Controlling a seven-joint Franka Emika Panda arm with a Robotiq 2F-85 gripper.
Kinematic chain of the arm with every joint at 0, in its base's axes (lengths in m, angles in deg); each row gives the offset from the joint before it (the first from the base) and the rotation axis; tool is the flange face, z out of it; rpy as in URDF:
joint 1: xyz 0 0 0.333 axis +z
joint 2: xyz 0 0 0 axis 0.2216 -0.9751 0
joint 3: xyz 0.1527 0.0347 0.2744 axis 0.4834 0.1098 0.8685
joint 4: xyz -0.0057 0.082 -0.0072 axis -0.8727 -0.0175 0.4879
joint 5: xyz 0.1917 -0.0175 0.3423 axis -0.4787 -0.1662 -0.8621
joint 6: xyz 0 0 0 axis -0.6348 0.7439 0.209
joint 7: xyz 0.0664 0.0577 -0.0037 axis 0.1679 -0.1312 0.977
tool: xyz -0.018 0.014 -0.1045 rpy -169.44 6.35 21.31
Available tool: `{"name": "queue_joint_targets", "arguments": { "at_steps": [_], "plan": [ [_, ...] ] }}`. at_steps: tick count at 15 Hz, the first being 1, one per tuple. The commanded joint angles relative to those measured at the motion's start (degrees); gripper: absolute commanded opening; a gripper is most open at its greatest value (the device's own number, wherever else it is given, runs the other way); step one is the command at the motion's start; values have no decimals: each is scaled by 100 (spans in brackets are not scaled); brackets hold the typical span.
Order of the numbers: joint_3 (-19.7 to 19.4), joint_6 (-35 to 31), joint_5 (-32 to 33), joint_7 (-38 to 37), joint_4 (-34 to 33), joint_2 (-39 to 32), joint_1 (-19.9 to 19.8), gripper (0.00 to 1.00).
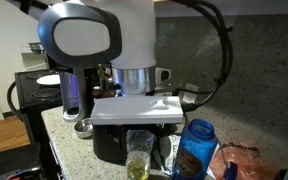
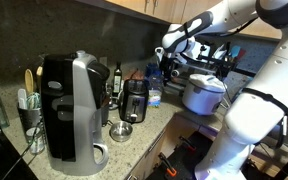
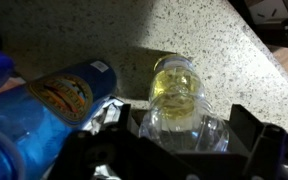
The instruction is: Move the bottle of cooking oil to the left
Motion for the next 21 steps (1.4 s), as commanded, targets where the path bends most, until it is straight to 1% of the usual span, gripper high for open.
{"name": "queue_joint_targets", "arguments": {
  "at_steps": [1, 4, 5, 6, 7, 8, 9, 10, 12, 16, 19, 21],
  "plan": [
    [79, -41, -527, 745, -95, -133, -95, 100],
    [96, 20, -747, 1081, -113, -176, -128, 100],
    [102, 7, -746, 1125, -107, -181, -142, 75],
    [106, 3, -753, 1181, -100, -182, -152, 73],
    [105, 14, -788, 1211, -100, -182, -159, 66],
    [107, 10, -806, 1260, -98, -179, -167, 56],
    [109, 10, -833, 1272, -91, -178, -176, 52],
    [112, 10, -856, 1286, -82, -171, -183, 51],
    [120, -22, -933, 1335, -57, -167, -192, 46],
    [148, 0, -1197, 1447, -71, -179, -151, 46],
    [234, 155, -1440, 1566, -182, -134, -102, 46],
    [337, 295, -1273, 1391, -285, -95, -96, 46]
  ]
}}
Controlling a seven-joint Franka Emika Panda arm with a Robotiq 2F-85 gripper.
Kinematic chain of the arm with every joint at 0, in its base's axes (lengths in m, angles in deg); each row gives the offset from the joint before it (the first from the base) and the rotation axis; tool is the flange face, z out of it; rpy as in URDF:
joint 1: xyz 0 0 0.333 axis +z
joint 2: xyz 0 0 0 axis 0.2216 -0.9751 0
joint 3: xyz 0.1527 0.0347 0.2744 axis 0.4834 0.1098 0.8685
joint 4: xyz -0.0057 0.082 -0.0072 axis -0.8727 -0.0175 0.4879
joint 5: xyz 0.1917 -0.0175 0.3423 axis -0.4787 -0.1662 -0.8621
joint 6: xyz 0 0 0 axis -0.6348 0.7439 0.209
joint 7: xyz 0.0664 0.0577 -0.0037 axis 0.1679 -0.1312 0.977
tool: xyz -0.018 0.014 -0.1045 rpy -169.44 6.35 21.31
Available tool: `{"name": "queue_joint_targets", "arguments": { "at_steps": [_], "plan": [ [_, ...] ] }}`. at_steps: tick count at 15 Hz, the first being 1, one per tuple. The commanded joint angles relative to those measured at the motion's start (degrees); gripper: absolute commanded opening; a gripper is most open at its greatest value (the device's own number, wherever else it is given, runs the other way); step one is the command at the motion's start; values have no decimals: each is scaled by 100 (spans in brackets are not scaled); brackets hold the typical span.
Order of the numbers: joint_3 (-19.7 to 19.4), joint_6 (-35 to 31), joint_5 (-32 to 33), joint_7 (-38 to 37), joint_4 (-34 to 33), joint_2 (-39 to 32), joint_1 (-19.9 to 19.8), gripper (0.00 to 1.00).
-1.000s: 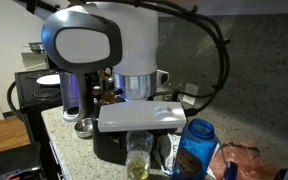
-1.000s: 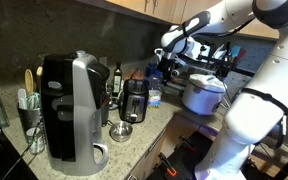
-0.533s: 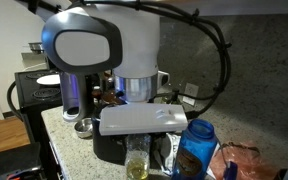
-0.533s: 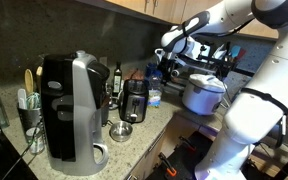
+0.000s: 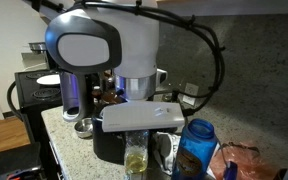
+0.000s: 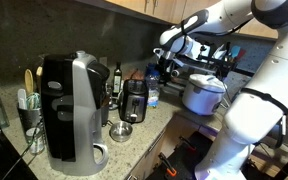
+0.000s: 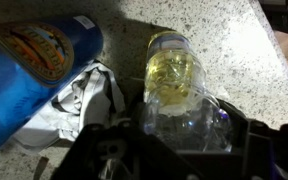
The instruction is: Move the bottle of cooking oil to the left
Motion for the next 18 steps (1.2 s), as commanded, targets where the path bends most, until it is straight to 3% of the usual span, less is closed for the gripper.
{"name": "queue_joint_targets", "arguments": {
  "at_steps": [1, 8, 18],
  "plan": [
    [226, 347, 40, -120, -308, 70, -26, 46],
    [563, 1073, 1045, -1130, -794, 188, 5, 46],
    [536, 992, 1426, -2588, -730, 277, -161, 46]
  ]
}}
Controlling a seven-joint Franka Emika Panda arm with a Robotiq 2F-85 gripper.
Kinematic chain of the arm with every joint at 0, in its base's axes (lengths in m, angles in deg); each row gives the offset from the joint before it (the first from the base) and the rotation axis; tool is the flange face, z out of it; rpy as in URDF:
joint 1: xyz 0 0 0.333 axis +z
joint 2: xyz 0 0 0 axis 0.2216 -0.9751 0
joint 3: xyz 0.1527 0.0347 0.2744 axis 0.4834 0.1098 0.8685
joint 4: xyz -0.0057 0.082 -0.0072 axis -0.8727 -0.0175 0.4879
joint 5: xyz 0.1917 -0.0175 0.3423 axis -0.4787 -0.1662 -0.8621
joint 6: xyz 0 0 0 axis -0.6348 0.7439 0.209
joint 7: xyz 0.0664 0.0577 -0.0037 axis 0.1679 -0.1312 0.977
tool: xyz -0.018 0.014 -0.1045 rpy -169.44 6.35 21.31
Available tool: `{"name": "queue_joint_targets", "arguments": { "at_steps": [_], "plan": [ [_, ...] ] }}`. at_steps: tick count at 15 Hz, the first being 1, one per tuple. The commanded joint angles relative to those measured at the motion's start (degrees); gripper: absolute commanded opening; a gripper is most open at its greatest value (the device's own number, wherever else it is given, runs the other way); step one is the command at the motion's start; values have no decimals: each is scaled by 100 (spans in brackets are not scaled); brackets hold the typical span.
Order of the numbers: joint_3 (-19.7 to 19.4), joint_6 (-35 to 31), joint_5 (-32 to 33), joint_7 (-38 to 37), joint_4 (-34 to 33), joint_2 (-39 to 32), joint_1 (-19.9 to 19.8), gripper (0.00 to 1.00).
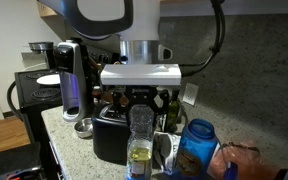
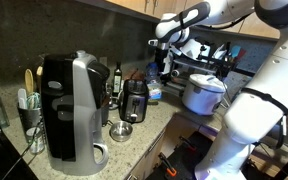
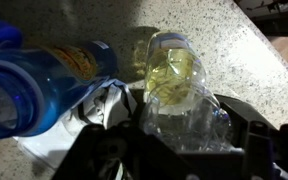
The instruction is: Move the bottle of cooking oil to the left
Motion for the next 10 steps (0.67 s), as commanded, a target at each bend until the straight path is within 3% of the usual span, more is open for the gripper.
{"name": "queue_joint_targets", "arguments": {
  "at_steps": [1, 10],
  "plan": [
    [-26, 62, 182, -586, 19, 228, -111, 46],
    [15, 433, 540, -1111, -99, 655, -114, 46]
  ]
}}
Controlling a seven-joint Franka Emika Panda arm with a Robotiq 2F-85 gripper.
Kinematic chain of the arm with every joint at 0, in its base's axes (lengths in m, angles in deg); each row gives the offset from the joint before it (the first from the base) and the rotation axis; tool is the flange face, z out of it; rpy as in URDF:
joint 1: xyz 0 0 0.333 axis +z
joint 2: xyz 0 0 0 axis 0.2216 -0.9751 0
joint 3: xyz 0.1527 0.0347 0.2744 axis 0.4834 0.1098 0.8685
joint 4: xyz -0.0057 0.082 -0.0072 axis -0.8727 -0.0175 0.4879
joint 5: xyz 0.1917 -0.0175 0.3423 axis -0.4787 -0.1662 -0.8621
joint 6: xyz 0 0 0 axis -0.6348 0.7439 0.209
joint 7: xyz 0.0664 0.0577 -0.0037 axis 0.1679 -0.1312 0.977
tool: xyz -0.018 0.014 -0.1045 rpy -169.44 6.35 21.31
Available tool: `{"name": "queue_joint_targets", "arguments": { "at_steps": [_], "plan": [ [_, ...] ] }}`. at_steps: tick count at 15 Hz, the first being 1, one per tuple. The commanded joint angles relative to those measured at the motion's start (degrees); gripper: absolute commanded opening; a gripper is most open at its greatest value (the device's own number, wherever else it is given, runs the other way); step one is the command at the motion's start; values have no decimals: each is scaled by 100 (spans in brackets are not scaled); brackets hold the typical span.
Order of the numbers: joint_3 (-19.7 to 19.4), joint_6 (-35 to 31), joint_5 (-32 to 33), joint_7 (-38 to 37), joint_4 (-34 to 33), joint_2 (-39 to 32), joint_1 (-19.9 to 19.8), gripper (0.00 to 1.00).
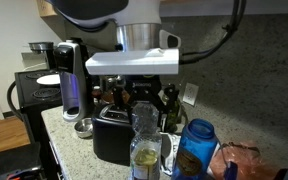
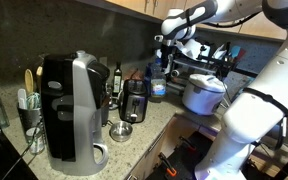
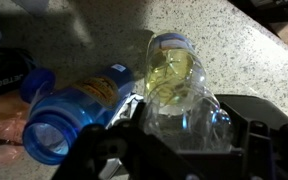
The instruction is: Move the bottle of cooking oil to the left
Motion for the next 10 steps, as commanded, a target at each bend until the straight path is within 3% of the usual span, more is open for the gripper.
{"name": "queue_joint_targets", "arguments": {
  "at_steps": [1, 10],
  "plan": [
    [151, 556, 352, -281, -131, 398, 81, 46],
    [513, 2218, 662, -515, -727, 727, 448, 46]
  ]
}}
